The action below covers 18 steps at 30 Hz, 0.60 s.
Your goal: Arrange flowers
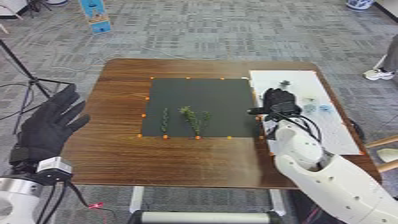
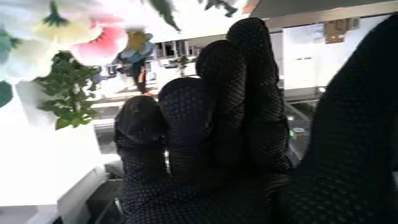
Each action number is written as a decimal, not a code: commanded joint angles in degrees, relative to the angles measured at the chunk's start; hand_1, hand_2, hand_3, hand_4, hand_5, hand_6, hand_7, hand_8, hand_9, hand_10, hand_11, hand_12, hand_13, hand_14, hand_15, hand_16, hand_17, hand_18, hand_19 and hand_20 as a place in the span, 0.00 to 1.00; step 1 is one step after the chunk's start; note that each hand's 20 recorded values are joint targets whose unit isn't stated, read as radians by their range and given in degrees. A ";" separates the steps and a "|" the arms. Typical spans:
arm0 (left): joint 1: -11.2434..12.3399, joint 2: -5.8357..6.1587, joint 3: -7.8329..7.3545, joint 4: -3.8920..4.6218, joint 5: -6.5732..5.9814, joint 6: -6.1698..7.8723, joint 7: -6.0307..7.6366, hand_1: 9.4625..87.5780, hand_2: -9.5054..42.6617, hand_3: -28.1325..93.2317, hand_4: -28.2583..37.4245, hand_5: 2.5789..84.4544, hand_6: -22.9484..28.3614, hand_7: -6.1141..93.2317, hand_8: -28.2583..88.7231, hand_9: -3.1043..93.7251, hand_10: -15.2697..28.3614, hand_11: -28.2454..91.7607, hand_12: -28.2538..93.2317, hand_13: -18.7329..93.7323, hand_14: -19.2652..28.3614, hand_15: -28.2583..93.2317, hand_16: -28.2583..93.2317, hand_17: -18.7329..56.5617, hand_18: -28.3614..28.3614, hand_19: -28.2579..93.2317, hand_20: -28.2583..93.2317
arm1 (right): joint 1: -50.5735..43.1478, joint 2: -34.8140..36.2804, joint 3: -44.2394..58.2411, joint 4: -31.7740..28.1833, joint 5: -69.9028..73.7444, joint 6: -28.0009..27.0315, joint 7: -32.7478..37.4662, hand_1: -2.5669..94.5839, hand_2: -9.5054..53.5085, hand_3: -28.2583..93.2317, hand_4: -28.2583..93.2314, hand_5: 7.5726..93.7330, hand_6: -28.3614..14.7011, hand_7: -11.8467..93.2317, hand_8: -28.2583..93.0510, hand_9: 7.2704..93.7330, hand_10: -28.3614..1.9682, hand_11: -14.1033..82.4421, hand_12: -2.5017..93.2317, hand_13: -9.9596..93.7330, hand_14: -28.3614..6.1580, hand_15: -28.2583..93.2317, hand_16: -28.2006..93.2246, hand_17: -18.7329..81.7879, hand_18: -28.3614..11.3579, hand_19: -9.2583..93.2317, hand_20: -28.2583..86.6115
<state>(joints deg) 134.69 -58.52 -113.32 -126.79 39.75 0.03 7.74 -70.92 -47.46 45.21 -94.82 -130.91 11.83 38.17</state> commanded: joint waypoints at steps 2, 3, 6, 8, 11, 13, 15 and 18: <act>0.55 0.11 -0.44 0.05 -0.24 -0.63 -0.24 0.19 0.00 0.76 0.00 0.25 0.47 0.21 0.17 0.21 0.54 0.32 0.40 0.28 0.64 0.31 0.29 0.09 0.82 0.52 0.31 | 0.53 2.76 1.05 -0.76 -1.99 0.49 2.19 0.59 0.00 0.42 0.05 0.65 0.61 0.57 0.13 0.70 0.51 0.72 0.42 0.73 0.53 0.87 0.53 0.56 0.20 0.99 0.68; 0.49 0.11 -0.50 0.17 -0.27 -0.70 -0.49 0.20 0.00 0.76 0.00 0.25 0.47 0.21 0.17 0.21 0.54 0.32 0.40 0.28 0.64 0.31 0.29 0.09 0.82 0.52 0.31 | 0.34 2.93 1.06 -0.53 -1.80 0.32 1.91 0.53 0.00 0.55 0.01 0.65 0.61 0.57 0.13 0.70 0.51 0.72 0.42 0.73 0.53 0.87 0.53 0.56 0.20 0.99 0.68; 0.45 0.16 -0.47 0.27 -0.36 -0.69 -0.42 0.20 0.00 0.76 0.00 0.25 0.47 0.21 0.17 0.21 0.54 0.32 0.40 0.28 0.64 0.31 0.29 0.09 0.82 0.52 0.31 | 0.13 3.72 0.50 0.15 -1.71 0.39 2.10 0.47 0.00 0.66 0.00 0.67 0.62 0.54 0.13 0.71 0.51 0.72 0.41 0.73 0.53 0.86 0.52 0.56 0.21 0.99 0.68; 0.19 0.36 -0.40 0.40 -0.29 -1.00 -0.52 0.19 0.00 0.76 0.00 0.25 0.47 0.22 0.17 0.22 0.54 0.32 0.40 0.28 0.64 0.31 0.29 0.09 0.82 0.52 0.31 | -0.38 4.23 0.91 0.34 -1.35 -0.52 2.21 0.47 0.00 0.65 0.00 0.67 0.61 0.53 0.14 0.71 0.51 0.72 0.41 0.73 0.54 0.86 0.52 0.56 0.21 0.99 0.67; 0.12 0.54 -0.45 0.42 -0.30 -0.99 -0.56 0.19 0.00 0.76 0.00 0.25 0.47 0.22 0.17 0.22 0.54 0.32 0.39 0.28 0.64 0.31 0.29 0.09 0.82 0.52 0.31 | -0.90 5.26 0.58 0.55 -1.92 -1.08 2.68 0.48 0.00 0.65 0.00 0.67 0.61 0.53 0.14 0.71 0.51 0.71 0.41 0.73 0.54 0.86 0.53 0.56 0.21 0.99 0.68; 0.22 0.58 -0.53 0.40 -0.50 -0.87 -0.44 0.19 0.00 0.76 0.00 0.25 0.47 0.22 0.17 0.22 0.54 0.32 0.39 0.28 0.64 0.31 0.29 0.09 0.82 0.52 0.31 | -0.59 5.59 -0.05 1.19 -1.59 -1.30 2.78 0.48 0.00 0.64 0.00 0.68 0.62 0.53 0.14 0.71 0.51 0.71 0.41 0.73 0.54 0.86 0.53 0.56 0.20 0.99 0.68; 0.17 0.65 -0.61 0.42 -0.36 -1.16 -0.65 0.19 0.00 0.76 0.00 0.25 0.47 0.22 0.17 0.22 0.54 0.32 0.39 0.28 0.64 0.31 0.29 0.09 0.82 0.53 0.31 | -0.21 5.62 -0.47 2.02 -1.64 -2.01 3.04 0.47 0.00 0.66 0.00 0.68 0.61 0.52 0.14 0.71 0.51 0.71 0.41 0.73 0.54 0.86 0.53 0.56 0.20 0.99 0.68; 0.15 0.69 -0.63 0.39 -0.35 -1.26 -0.66 0.19 0.00 0.76 0.00 0.25 0.47 0.22 0.17 0.22 0.54 0.32 0.39 0.28 0.64 0.31 0.29 0.09 0.82 0.52 0.31 | -0.62 6.03 -0.25 2.38 -1.18 -2.90 3.04 0.43 0.00 0.72 0.00 0.68 0.61 0.52 0.14 0.71 0.51 0.71 0.41 0.73 0.53 0.86 0.52 0.56 0.20 0.99 0.68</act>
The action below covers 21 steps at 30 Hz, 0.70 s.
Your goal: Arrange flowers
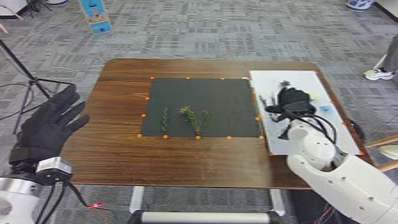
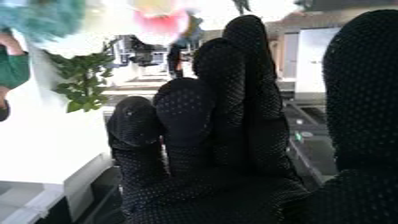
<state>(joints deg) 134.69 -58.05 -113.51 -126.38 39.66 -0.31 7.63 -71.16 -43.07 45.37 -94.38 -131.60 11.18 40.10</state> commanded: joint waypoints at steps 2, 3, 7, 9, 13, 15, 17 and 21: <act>0.29 0.27 -0.50 -0.08 -0.36 -0.72 -0.36 0.19 0.00 0.76 0.00 0.25 0.47 0.22 0.17 0.22 0.54 0.32 0.39 0.28 0.64 0.31 0.29 0.09 0.82 0.52 0.31 | -0.92 1.76 0.04 1.69 0.08 -2.57 0.87 0.41 0.00 0.74 0.00 0.68 0.61 0.52 0.15 0.72 0.51 0.71 0.41 0.73 0.53 0.86 0.53 0.56 0.20 0.99 0.68; 0.33 0.22 -0.57 -0.11 -0.37 -0.72 -0.43 0.19 0.00 0.76 0.00 0.25 0.47 0.22 0.17 0.22 0.54 0.32 0.39 0.28 0.64 0.31 0.29 0.09 0.82 0.52 0.31 | -1.09 1.76 0.10 1.60 -0.07 -2.68 0.80 0.40 0.00 0.74 0.00 0.68 0.61 0.52 0.15 0.72 0.51 0.71 0.41 0.73 0.53 0.86 0.53 0.56 0.20 0.99 0.68; 0.27 0.32 -0.63 -0.02 -0.42 -0.78 -0.57 0.19 0.00 0.76 0.00 0.25 0.47 0.22 0.17 0.22 0.54 0.32 0.39 0.28 0.64 0.31 0.29 0.09 0.82 0.53 0.31 | -1.21 1.37 -0.17 1.07 0.28 -3.07 0.11 0.40 0.00 0.74 0.00 0.68 0.61 0.52 0.15 0.72 0.51 0.71 0.41 0.73 0.53 0.86 0.53 0.56 0.20 1.00 0.68; 0.14 0.35 -0.59 -0.01 -0.41 -0.69 -0.70 0.19 0.00 0.76 0.00 0.25 0.47 0.22 0.17 0.22 0.54 0.32 0.39 0.28 0.64 0.31 0.29 0.09 0.82 0.53 0.31 | -1.10 1.04 -0.56 1.07 0.73 -2.73 -0.18 0.41 0.00 0.73 0.00 0.68 0.61 0.52 0.15 0.72 0.51 0.71 0.41 0.73 0.52 0.86 0.53 0.56 0.20 1.00 0.68; -0.11 0.55 -0.41 0.13 -0.37 -0.83 -0.77 0.19 0.00 0.76 0.00 0.25 0.47 0.22 0.17 0.22 0.54 0.32 0.39 0.28 0.64 0.31 0.29 0.09 0.82 0.53 0.31 | -0.93 0.45 -1.23 1.67 0.86 -2.97 -0.35 0.40 0.00 0.73 0.00 0.69 0.61 0.52 0.15 0.72 0.51 0.70 0.41 0.74 0.53 0.86 0.53 0.56 0.20 1.00 0.68; -0.17 0.49 -0.43 0.18 -0.40 -0.95 -0.84 0.19 0.00 0.76 0.00 0.25 0.47 0.22 0.17 0.22 0.54 0.32 0.39 0.28 0.64 0.32 0.29 0.09 0.82 0.53 0.31 | -0.96 0.28 -1.45 1.76 0.98 -3.31 -0.55 0.38 0.00 0.75 0.00 0.69 0.61 0.51 0.15 0.72 0.51 0.70 0.41 0.74 0.52 0.86 0.53 0.56 0.19 1.00 0.68; -0.35 0.54 -0.31 0.28 -0.50 -0.78 -0.84 0.19 0.00 0.76 0.00 0.25 0.47 0.22 0.17 0.22 0.54 0.32 0.39 0.28 0.64 0.32 0.29 0.09 0.82 0.53 0.31 | -1.02 0.05 -1.58 1.94 0.94 -2.45 -0.48 0.38 0.00 0.76 0.00 0.69 0.61 0.52 0.15 0.73 0.51 0.71 0.41 0.74 0.52 0.86 0.53 0.56 0.19 1.00 0.69; -0.42 0.45 -0.52 0.35 -0.19 -0.93 -1.22 0.19 0.00 0.76 0.00 0.25 0.47 0.22 0.16 0.22 0.54 0.32 0.39 0.28 0.64 0.32 0.29 0.09 0.82 0.53 0.31 | -1.61 0.17 -0.71 1.35 1.69 -1.80 -0.51 0.33 0.00 0.81 0.00 0.70 0.61 0.52 0.15 0.73 0.51 0.70 0.41 0.74 0.52 0.87 0.53 0.56 0.19 1.00 0.69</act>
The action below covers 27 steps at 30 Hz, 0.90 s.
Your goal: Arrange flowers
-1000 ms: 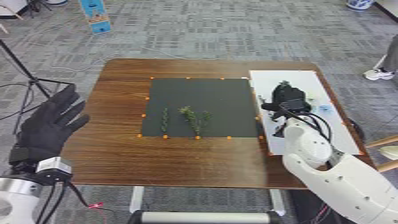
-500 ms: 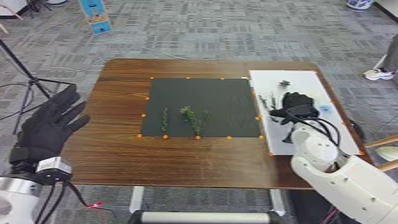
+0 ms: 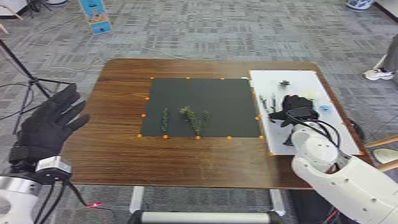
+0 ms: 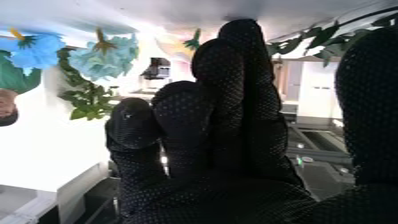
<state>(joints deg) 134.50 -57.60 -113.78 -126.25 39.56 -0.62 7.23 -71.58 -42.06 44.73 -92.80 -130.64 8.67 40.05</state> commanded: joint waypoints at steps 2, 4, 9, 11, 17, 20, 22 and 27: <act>-0.09 0.00 -0.29 0.12 0.06 -0.31 -0.85 0.19 0.00 0.76 0.00 0.25 0.47 0.22 0.16 0.22 0.54 0.32 0.39 0.28 0.64 0.32 0.29 0.09 0.82 0.53 0.31 | -1.08 -0.75 -0.14 -0.20 1.30 1.01 -0.63 0.30 0.00 0.82 0.00 0.70 0.61 0.51 0.15 0.73 0.51 0.70 0.41 0.74 0.52 0.87 0.53 0.56 0.19 1.00 0.69; -0.08 -0.04 -0.22 0.12 -0.14 -0.38 -0.71 0.19 0.00 0.76 0.00 0.25 0.47 0.23 0.16 0.22 0.53 0.32 0.39 0.28 0.64 0.32 0.29 0.09 0.82 0.53 0.31 | -0.95 -0.94 -0.11 -0.15 1.28 0.56 -0.56 0.28 0.00 0.82 0.00 0.70 0.61 0.51 0.15 0.74 0.50 0.70 0.41 0.74 0.51 0.87 0.53 0.56 0.19 1.00 0.69; 0.17 -0.17 -0.21 -0.06 -0.01 -0.36 -0.55 0.20 0.00 0.76 0.00 0.25 0.47 0.23 0.16 0.22 0.53 0.33 0.39 0.28 0.64 0.32 0.28 0.09 0.82 0.53 0.31 | -0.58 -1.58 -0.99 0.10 1.17 -0.83 -0.99 0.28 0.00 0.82 0.00 0.71 0.60 0.50 0.15 0.74 0.50 0.70 0.41 0.74 0.51 0.87 0.53 0.57 0.19 1.00 0.70; 0.29 -0.22 -0.32 -0.12 -0.08 -0.41 -0.55 0.20 0.00 0.76 0.00 0.25 0.47 0.23 0.16 0.22 0.53 0.33 0.39 0.28 0.64 0.32 0.28 0.09 0.82 0.53 0.31 | -0.38 -1.98 -1.62 0.50 1.04 -2.16 -1.25 0.29 0.00 0.81 0.00 0.71 0.61 0.50 0.15 0.74 0.50 0.70 0.41 0.74 0.51 0.87 0.53 0.57 0.19 1.00 0.70; 0.03 -0.19 -0.14 0.01 -0.17 -0.45 -0.45 0.19 0.00 0.76 0.00 0.25 0.47 0.23 0.16 0.22 0.54 0.33 0.39 0.28 0.64 0.32 0.28 0.09 0.82 0.53 0.31 | 0.57 -3.16 -3.83 3.12 0.43 -5.84 -1.25 0.35 0.00 0.80 0.00 0.70 0.61 0.51 0.15 0.73 0.51 0.70 0.42 0.74 0.52 0.87 0.53 0.57 0.19 1.00 0.70; 0.26 -0.25 -0.25 -0.16 -0.25 -0.07 -0.44 0.19 0.00 0.76 0.00 0.25 0.47 0.23 0.16 0.22 0.53 0.33 0.39 0.29 0.64 0.32 0.28 0.09 0.82 0.53 0.31 | 0.81 -3.41 -4.40 3.63 0.69 -5.32 -1.14 0.35 0.00 0.80 0.00 0.72 0.64 0.53 0.15 0.78 0.54 0.70 0.41 0.77 0.56 0.87 0.53 0.60 0.20 1.00 0.71; 0.45 -0.26 -0.36 -0.25 -0.28 0.04 -0.33 0.19 0.00 0.76 0.00 0.25 0.47 0.23 0.16 0.22 0.53 0.33 0.39 0.29 0.64 0.32 0.28 0.09 0.82 0.53 0.31 | 0.87 -3.42 -4.60 3.52 1.01 -5.58 -1.40 0.34 0.00 0.82 0.00 0.75 0.65 0.54 0.15 0.82 0.56 0.70 0.41 0.80 0.59 0.86 0.53 0.63 0.20 1.00 0.73; 0.48 -0.18 -0.47 -0.34 -0.27 0.24 -0.26 0.19 0.00 0.76 0.00 0.25 0.47 0.23 0.16 0.22 0.54 0.33 0.39 0.29 0.64 0.32 0.28 0.09 0.82 0.53 0.31 | 1.32 -3.76 -4.99 2.55 1.53 -7.88 -2.53 0.37 0.00 0.83 0.00 0.77 0.68 0.54 0.24 0.85 0.59 0.71 0.41 0.82 0.60 0.87 0.54 0.65 0.20 1.00 0.77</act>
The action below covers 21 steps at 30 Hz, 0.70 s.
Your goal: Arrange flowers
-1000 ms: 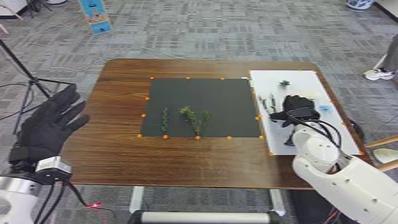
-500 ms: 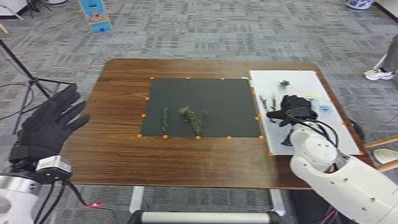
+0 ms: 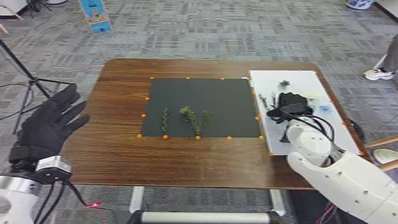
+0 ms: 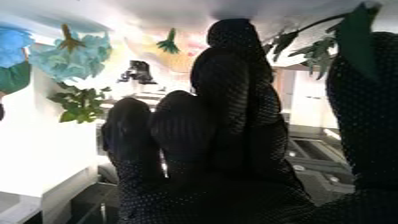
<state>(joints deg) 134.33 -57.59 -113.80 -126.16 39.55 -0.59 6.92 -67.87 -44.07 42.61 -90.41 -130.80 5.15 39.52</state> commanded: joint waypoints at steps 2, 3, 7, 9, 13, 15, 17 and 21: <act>0.68 -0.24 -0.59 -0.44 -0.36 0.09 0.00 0.19 0.00 0.76 0.00 0.25 0.47 0.23 0.16 0.22 0.54 0.33 0.39 0.29 0.64 0.32 0.28 0.09 0.82 0.53 0.31 | -2.57 -1.75 -2.55 -0.84 2.97 -5.82 -3.06 0.41 0.00 0.82 0.00 0.77 0.68 0.53 0.35 0.85 0.59 0.72 0.41 0.82 0.60 0.87 0.55 0.65 0.20 1.00 0.77; 0.65 -0.31 -0.55 -0.44 -0.25 0.21 0.05 0.19 0.00 0.76 0.00 0.25 0.47 0.23 0.16 0.22 0.54 0.33 0.39 0.29 0.64 0.32 0.28 0.09 0.81 0.53 0.31 | -2.65 -1.76 -2.25 -1.32 4.09 -6.68 -3.96 0.43 0.00 0.81 0.00 0.77 0.68 0.53 0.37 0.85 0.60 0.72 0.42 0.83 0.60 0.88 0.55 0.65 0.20 1.00 0.77; 0.72 -0.29 -0.63 -0.46 -0.33 0.20 0.06 0.19 0.00 0.76 0.00 0.25 0.47 0.23 0.16 0.22 0.53 0.33 0.39 0.29 0.64 0.32 0.28 0.09 0.81 0.53 0.31 | -3.30 -1.72 -1.74 -3.37 7.12 -8.27 -5.72 0.50 0.00 0.83 0.01 0.78 0.68 0.54 0.39 0.85 0.60 0.72 0.42 0.83 0.59 0.88 0.55 0.65 0.20 1.00 0.78; 0.81 -0.33 -0.68 -0.51 -0.32 0.29 0.12 0.19 0.00 0.76 0.00 0.25 0.47 0.23 0.16 0.22 0.53 0.33 0.39 0.29 0.64 0.32 0.28 0.09 0.82 0.53 0.31 | -3.50 -1.82 -1.46 -4.12 7.85 -9.55 -6.54 0.52 0.00 0.84 0.01 0.78 0.68 0.54 0.39 0.85 0.60 0.72 0.42 0.83 0.60 0.88 0.55 0.65 0.20 1.00 0.78; 0.82 -0.32 -0.76 -0.56 -0.34 0.27 0.06 0.19 0.00 0.76 0.00 0.25 0.47 0.23 0.16 0.22 0.53 0.33 0.39 0.29 0.64 0.33 0.28 0.09 0.82 0.53 0.31 | -4.22 -2.04 -1.10 -5.61 8.54 -9.09 -7.61 0.52 0.00 0.85 0.02 0.78 0.67 0.54 0.39 0.86 0.61 0.73 0.43 0.83 0.60 0.88 0.55 0.66 0.20 1.00 0.79; 0.85 -0.29 -0.80 -0.57 -0.30 0.37 0.17 0.19 0.00 0.76 0.00 0.25 0.47 0.23 0.16 0.22 0.53 0.33 0.39 0.29 0.64 0.33 0.28 0.09 0.81 0.53 0.31 | -4.38 -2.25 -0.85 -6.24 8.36 -9.55 -7.58 0.52 0.00 0.86 0.03 0.79 0.66 0.54 0.40 0.86 0.61 0.73 0.44 0.83 0.60 0.89 0.55 0.66 0.19 1.00 0.80; 0.85 -0.20 -0.70 -0.59 -0.32 0.49 0.25 0.19 0.00 0.76 0.00 0.25 0.47 0.23 0.16 0.22 0.53 0.33 0.39 0.29 0.64 0.33 0.28 0.09 0.81 0.53 0.31 | -4.75 -2.49 -0.29 -7.11 9.06 -10.14 -7.40 0.51 0.00 0.87 0.05 0.79 0.66 0.54 0.40 0.86 0.61 0.74 0.45 0.84 0.60 0.89 0.55 0.67 0.19 1.00 0.81; 1.07 -0.29 -1.03 -0.70 -0.37 0.42 0.28 0.19 0.00 0.76 0.00 0.25 0.47 0.23 0.16 0.22 0.53 0.33 0.39 0.29 0.64 0.33 0.28 0.10 0.81 0.53 0.31 | -4.87 -3.20 0.48 -8.83 10.85 -11.66 -7.30 0.50 0.00 0.88 0.07 0.80 0.66 0.55 0.40 0.87 0.62 0.75 0.45 0.85 0.60 0.90 0.55 0.68 0.19 1.00 0.83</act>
<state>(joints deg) 134.63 -57.59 -114.22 -126.25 39.50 -0.50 7.00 -69.34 -45.25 44.33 -97.17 -122.91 -2.64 32.84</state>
